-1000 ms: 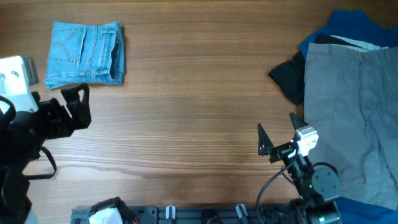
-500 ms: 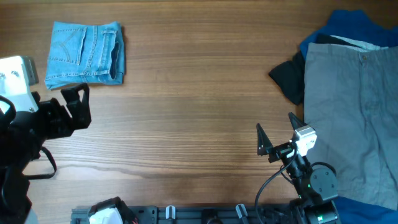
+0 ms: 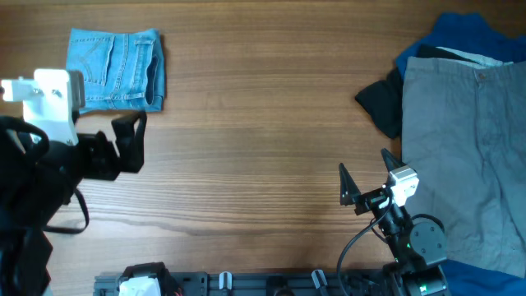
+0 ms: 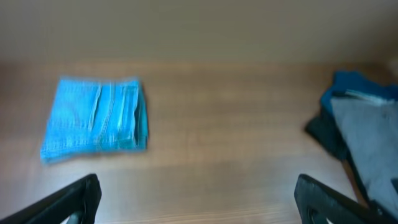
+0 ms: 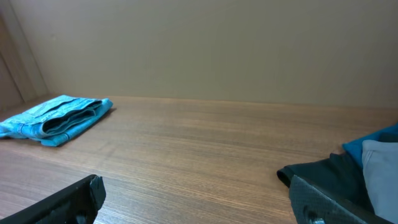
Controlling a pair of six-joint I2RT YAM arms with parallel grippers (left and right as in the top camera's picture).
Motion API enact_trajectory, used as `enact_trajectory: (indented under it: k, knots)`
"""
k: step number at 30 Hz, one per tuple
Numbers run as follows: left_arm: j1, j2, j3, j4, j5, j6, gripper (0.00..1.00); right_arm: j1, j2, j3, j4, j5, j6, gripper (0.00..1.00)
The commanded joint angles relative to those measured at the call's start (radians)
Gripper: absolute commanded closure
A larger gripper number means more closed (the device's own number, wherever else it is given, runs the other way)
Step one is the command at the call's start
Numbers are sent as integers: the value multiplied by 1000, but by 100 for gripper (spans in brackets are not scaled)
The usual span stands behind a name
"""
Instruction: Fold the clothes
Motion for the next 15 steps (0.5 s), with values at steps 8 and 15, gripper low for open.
enact_trajectory:
  k: [8, 15]
  knots:
    - [-31, -382, -703, 664, -150, -282, 0, -8, -13, -1, 6, -11, 14, 0]
    - [-31, -761, -1206, 1043, -188, -385, 0, -8, -13, -1, 6, -11, 14, 0]
